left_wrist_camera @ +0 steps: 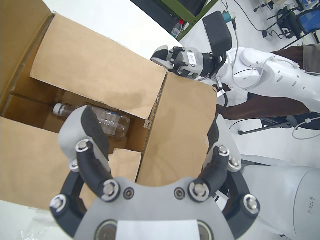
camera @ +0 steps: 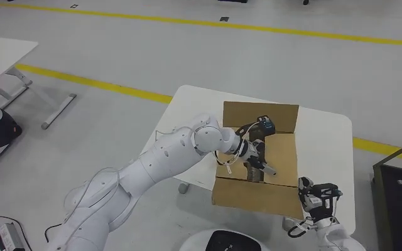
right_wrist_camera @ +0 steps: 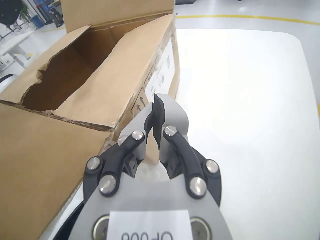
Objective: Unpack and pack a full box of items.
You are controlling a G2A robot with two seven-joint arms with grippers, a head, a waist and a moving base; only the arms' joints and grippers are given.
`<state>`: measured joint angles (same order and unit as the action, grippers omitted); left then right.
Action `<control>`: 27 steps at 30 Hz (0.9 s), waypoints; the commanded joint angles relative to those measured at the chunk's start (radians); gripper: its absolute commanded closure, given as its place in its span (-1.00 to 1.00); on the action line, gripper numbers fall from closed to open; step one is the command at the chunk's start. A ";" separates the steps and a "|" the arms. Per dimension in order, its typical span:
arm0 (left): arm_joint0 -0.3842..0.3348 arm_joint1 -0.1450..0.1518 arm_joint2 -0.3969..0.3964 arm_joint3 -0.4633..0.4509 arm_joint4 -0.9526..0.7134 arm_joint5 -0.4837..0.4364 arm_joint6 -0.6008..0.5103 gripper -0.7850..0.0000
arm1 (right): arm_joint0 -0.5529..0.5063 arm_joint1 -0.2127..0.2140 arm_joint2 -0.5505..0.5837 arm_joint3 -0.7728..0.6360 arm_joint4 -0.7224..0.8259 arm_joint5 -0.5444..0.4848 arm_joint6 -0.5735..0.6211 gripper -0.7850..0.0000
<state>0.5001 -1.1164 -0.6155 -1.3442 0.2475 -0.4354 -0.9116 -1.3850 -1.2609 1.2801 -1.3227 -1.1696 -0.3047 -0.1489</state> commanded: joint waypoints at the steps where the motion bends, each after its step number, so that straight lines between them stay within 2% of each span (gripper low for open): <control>1: 0.000 0.000 0.000 0.000 0.000 -0.001 0.000 -1.00 | -0.004 -0.003 -0.017 0.000 0.002 -0.011 -0.007 1.00; 8: 0.000 0.000 0.000 0.000 0.000 -0.001 0.000 -1.00 | -0.034 -0.001 -0.050 -0.029 -0.037 -0.063 -0.017 1.00; 13: 0.003 0.000 0.000 0.001 0.004 0.004 0.005 -1.00 | -0.054 0.005 -0.020 -0.051 -0.041 -0.046 -0.035 1.00; 17: 0.003 0.000 0.025 -0.008 0.257 0.181 0.020 -1.00 | -0.082 0.014 0.043 -0.096 -0.015 -0.020 -0.041 1.00; 23: 0.013 -0.024 0.121 -0.053 0.669 0.528 -0.003 -1.00 | -0.124 0.027 0.119 -0.178 0.003 -0.011 -0.023 1.00; 24: 0.014 -0.030 0.136 -0.058 0.721 0.569 -0.013 -1.00 | -0.128 0.028 0.123 -0.188 0.005 -0.011 -0.020 1.00; 27: 0.015 -0.046 0.158 -0.070 0.786 0.612 -0.035 -1.00 | -0.135 0.028 0.123 -0.199 0.009 -0.010 -0.013 1.00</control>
<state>0.5173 -1.1581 -0.4652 -1.4133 1.0009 0.1651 -0.9387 -1.5186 -1.2328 1.4050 -1.5203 -1.1619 -0.3160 -0.1639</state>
